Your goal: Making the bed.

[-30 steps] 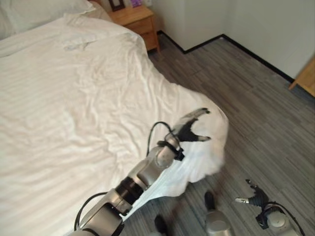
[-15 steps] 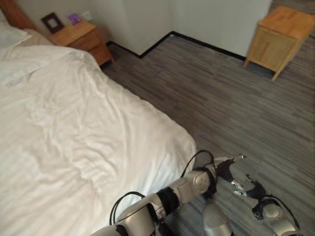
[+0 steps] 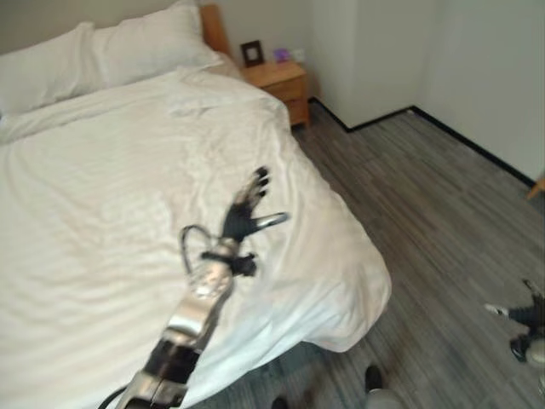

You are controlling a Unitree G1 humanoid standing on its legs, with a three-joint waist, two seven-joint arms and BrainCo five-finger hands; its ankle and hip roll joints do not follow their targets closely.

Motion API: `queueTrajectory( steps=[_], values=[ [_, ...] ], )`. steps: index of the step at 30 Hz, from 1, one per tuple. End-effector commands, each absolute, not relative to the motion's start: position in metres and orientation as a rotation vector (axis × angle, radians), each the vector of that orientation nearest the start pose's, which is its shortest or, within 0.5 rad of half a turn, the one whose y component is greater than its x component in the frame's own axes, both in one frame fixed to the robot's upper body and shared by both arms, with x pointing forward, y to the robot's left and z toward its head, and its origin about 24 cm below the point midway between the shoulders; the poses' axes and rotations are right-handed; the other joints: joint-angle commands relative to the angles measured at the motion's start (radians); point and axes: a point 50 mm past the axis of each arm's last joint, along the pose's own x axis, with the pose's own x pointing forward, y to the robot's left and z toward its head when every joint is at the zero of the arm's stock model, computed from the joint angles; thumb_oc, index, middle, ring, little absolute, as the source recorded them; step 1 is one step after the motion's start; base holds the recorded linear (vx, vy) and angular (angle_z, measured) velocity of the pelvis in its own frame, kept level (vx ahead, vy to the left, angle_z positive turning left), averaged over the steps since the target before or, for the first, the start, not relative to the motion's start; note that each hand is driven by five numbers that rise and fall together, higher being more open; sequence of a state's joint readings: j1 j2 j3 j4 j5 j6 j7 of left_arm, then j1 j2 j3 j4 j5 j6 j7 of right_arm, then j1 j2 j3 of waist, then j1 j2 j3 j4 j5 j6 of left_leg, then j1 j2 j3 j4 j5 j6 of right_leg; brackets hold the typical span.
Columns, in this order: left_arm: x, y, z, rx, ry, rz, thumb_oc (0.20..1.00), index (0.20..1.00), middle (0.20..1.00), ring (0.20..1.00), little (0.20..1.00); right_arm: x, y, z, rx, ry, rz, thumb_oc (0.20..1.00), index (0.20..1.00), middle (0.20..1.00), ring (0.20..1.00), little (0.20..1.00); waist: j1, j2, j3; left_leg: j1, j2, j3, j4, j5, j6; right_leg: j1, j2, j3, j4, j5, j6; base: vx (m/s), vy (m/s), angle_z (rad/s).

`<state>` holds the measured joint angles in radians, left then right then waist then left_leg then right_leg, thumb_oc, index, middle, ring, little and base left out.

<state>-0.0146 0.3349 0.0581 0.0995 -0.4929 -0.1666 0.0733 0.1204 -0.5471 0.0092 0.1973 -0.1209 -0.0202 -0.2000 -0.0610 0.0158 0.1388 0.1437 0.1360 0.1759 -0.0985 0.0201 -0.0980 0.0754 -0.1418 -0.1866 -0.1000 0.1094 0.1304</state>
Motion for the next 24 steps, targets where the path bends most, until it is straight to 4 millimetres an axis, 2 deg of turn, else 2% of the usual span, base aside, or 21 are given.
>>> queueTrajectory(
  steps=[1, 2, 3, 4, 5, 7, 9, 10, 11, 12, 14, 15, 18, 19, 21, 22, 23, 24],
  values=[
    [0.274, 0.235, 0.073, -0.191, -0.172, 0.136, 1.000, 1.000, 1.000, 1.000, 1.000, 0.247, -0.267, 0.025, -0.692, 0.150, -0.123, 0.200, 0.200, 0.200, 0.200, 0.200, 0.016, -0.056, 0.017, 0.001, -0.001, -0.023, 0.011, -0.012, -0.022, 0.027, -0.074, -0.019, 0.013, -0.048, 0.058, 0.01, 0.011, 0.44],
    [0.264, 0.254, 0.064, -0.157, -0.137, 0.212, 1.000, 1.000, 1.000, 1.000, 1.000, 0.268, -0.238, 0.038, -0.606, 0.063, -0.025, 0.200, 0.200, 0.200, 0.200, 0.200, 0.052, -0.064, 0.013, -0.010, -0.004, -0.047, 0.011, -0.007, -0.022, 0.039, -0.073, -0.044, 0.013, -0.054, 0.054, 0.03, 0.031, 0.41],
    [0.251, 0.265, 0.049, -0.172, -0.084, 0.253, 1.000, 1.000, 1.000, 1.000, 1.000, 0.276, -0.215, 0.035, -0.525, 0.054, 0.065, 0.200, 0.200, 0.200, 0.200, 0.200, 0.084, -0.068, 0.013, -0.021, -0.007, -0.071, 0.011, -0.003, -0.022, 0.051, -0.076, -0.069, 0.013, -0.061, 0.052, 0.03, 0.022, 0.22],
    [0.246, 0.268, 0.039, -0.197, -0.045, 0.276, 1.000, 1.000, 1.000, 1.000, 1.000, 0.280, -0.206, 0.032, -0.478, 0.062, 0.085, 0.200, 0.200, 0.200, 0.200, 0.200, 0.106, -0.069, 0.012, -0.025, -0.009, -0.082, 0.011, -0.001, -0.021, 0.056, -0.078, -0.079, 0.013, -0.063, 0.052, 0.02, 0.022, 0.46],
    [0.246, 0.269, 0.039, -0.197, -0.046, 0.277, 1.000, 1.000, 1.000, 1.000, 1.000, 0.281, -0.205, 0.032, -0.476, 0.060, 0.087, 0.200, 0.200, 0.200, 0.200, 0.200, 0.103, -0.070, 0.012, -0.026, -0.009, -0.084, 0.011, -0.002, -0.021, 0.057, -0.078, -0.081, 0.013, -0.064, 0.052, 0.01, 0.012, 0.63],
    [0.236, 0.273, 0.027, -0.202, 0.010, 0.295, 1.000, 1.000, 1.000, 1.000, 1.000, 0.289, -0.184, 0.030, -0.359, 0.064, 0.125, 0.200, 0.200, 0.200, 0.200, 0.200, 0.142, -0.070, 0.015, -0.034, -0.014, -0.103, 0.011, 0.002, -0.021, 0.068, -0.083, -0.104, 0.013, -0.068, 0.051, 0.02, 0.026, 0.57],
    [0.226, 0.275, 0.015, -0.209, 0.060, 0.308, 1.000, 1.000, 1.000, 1.000, 1.000, 0.297, -0.168, 0.023, -0.142, 0.101, 0.118, 0.200, 0.200, 0.200, 0.200, 0.200, 0.186, -0.067, 0.020, -0.048, -0.018, -0.127, 0.011, 0.008, -0.023, 0.077, -0.090, -0.134, 0.013, -0.072, 0.052, 0.02, 0.020, 0.34],
    [0.216, 0.278, 0.003, -0.250, 0.107, 0.336, 1.000, 1.000, 1.000, 1.000, 1.000, 0.304, -0.157, 0.020, 0.178, 0.126, 0.073, 0.200, 0.200, 0.200, 0.200, 0.200, 0.221, -0.062, 0.031, -0.056, -0.021, -0.144, 0.011, 0.008, -0.026, 0.085, -0.092, -0.149, 0.013, -0.077, 0.050, 0.01, 0.014, 0.47],
    [0.216, 0.278, 0.003, -0.250, 0.106, 0.335, 1.000, 1.000, 1.000, 1.000, 1.000, 0.304, -0.157, 0.020, 0.179, 0.124, 0.073, 0.200, 0.200, 0.200, 0.200, 0.200, 0.221, -0.063, 0.030, -0.060, -0.023, -0.145, 0.011, 0.012, -0.025, 0.081, -0.094, -0.149, 0.013, -0.073, 0.051, -0.03, 0.018, 0.45],
    [0.207, 0.275, -0.014, -0.344, 0.165, 0.360, 1.000, 1.000, 1.000, 1.000, 1.000, 0.314, -0.140, 0.017, 0.606, 0.141, 0.007, 0.200, 0.200, 0.200, 0.200, 0.200, 0.263, -0.049, 0.046, -0.079, -0.028, -0.162, 0.011, 0.017, -0.031, 0.080, -0.099, -0.167, 0.013, -0.077, 0.052, -0.08, 0.032, 0.38],
    [0.207, 0.275, -0.017, -0.355, 0.177, 0.367, 1.000, 1.000, 1.000, 1.000, 1.000, 0.318, -0.139, 0.016, 0.639, 0.150, 0.000, 0.200, 0.200, 0.200, 0.200, 0.200, 0.271, -0.045, 0.047, -0.098, -0.032, -0.168, 0.011, 0.026, -0.031, 0.067, -0.103, -0.172, 0.013, -0.071, 0.053, -0.07, 0.034, 0.32],
    [0.207, 0.275, -0.022, -0.344, 0.203, 0.371, 1.000, 1.000, 1.000, 1.000, 1.000, 0.322, -0.132, 0.020, 0.754, 0.138, -0.015, 0.200, 0.200, 0.200, 0.200, 0.200, 0.283, -0.030, 0.060, -0.108, -0.034, -0.175, 0.011, 0.027, -0.037, 0.062, -0.104, -0.174, 0.013, -0.073, 0.053, -0.10, 0.042, 0.38],
    [0.213, 0.260, -0.031, -0.401, 0.229, 0.335, 1.000, 1.000, 1.000, 1.000, 1.000, 0.336, -0.136, 0.023, 0.883, 0.134, -0.111, 0.200, 0.200, 0.200, 0.200, 0.200, 0.299, 0.018, 0.093, -0.177, -0.048, -0.198, 0.011, 0.054, -0.047, 0.005, -0.118, -0.184, 0.013, -0.056, 0.054, -0.16, 0.075, 0.22],
    [0.217, 0.254, -0.030, -0.404, 0.223, 0.314, 1.000, 1.000, 1.000, 1.000, 1.000, 0.340, -0.142, 0.025, 0.892, 0.129, -0.141, 0.200, 0.200, 0.200, 0.200, 0.200, 0.301, 0.033, 0.100, -0.196, -0.051, -0.198, 0.011, 0.059, -0.049, -0.013, -0.121, -0.182, 0.013, -0.049, 0.055, -0.08, 0.103, 0.25],
    [0.220, 0.244, -0.031, -0.409, 0.229, 0.276, 1.000, 1.000, 1.000, 1.000, 1.000, 0.340, -0.153, 0.016, 0.914, 0.155, -0.221, 0.200, 0.200, 0.200, 0.200, 0.200, 0.300, 0.063, 0.111, -0.214, -0.056, -0.195, 0.011, 0.066, -0.053, -0.033, -0.130, -0.183, 0.013, -0.042, 0.058, -0.05, 0.113, 0.12],
    [0.222, 0.234, -0.030, -0.407, 0.230, 0.232, 1.000, 1.000, 1.000, 1.000, 1.000, 0.334, -0.169, 0.004, 0.910, 0.183, -0.304, 0.200, 0.200, 0.200, 0.200, 0.200, 0.292, 0.091, 0.127, -0.230, -0.060, -0.192, 0.011, 0.073, -0.057, -0.053, -0.141, -0.187, 0.013, -0.036, 0.065, -0.05, 0.087, -0.01],
    [0.222, 0.234, -0.030, -0.407, 0.230, 0.232, 1.000, 1.000, 1.000, 1.000, 1.000, 0.334, -0.169, 0.004, 0.910, 0.183, -0.304, 0.200, 0.200, 0.200, 0.200, 0.200, 0.292, 0.091, 0.127, -0.230, -0.060, -0.192, 0.011, 0.073, -0.057, -0.053, -0.141, -0.187, 0.013, -0.036, 0.065, -0.05, 0.096, -0.02],
    [0.223, 0.230, -0.030, -0.404, 0.230, 0.214, 1.000, 1.000, 1.000, 1.000, 1.000, 0.326, -0.178, -0.008, 0.902, 0.214, -0.352, 0.200, 0.200, 0.200, 0.200, 0.200, 0.287, 0.100, 0.129, -0.236, -0.062, -0.191, 0.011, 0.075, -0.057, -0.059, -0.144, -0.188, 0.013, -0.034, 0.067, 0.00, 0.050, 0.01]
  ],
)
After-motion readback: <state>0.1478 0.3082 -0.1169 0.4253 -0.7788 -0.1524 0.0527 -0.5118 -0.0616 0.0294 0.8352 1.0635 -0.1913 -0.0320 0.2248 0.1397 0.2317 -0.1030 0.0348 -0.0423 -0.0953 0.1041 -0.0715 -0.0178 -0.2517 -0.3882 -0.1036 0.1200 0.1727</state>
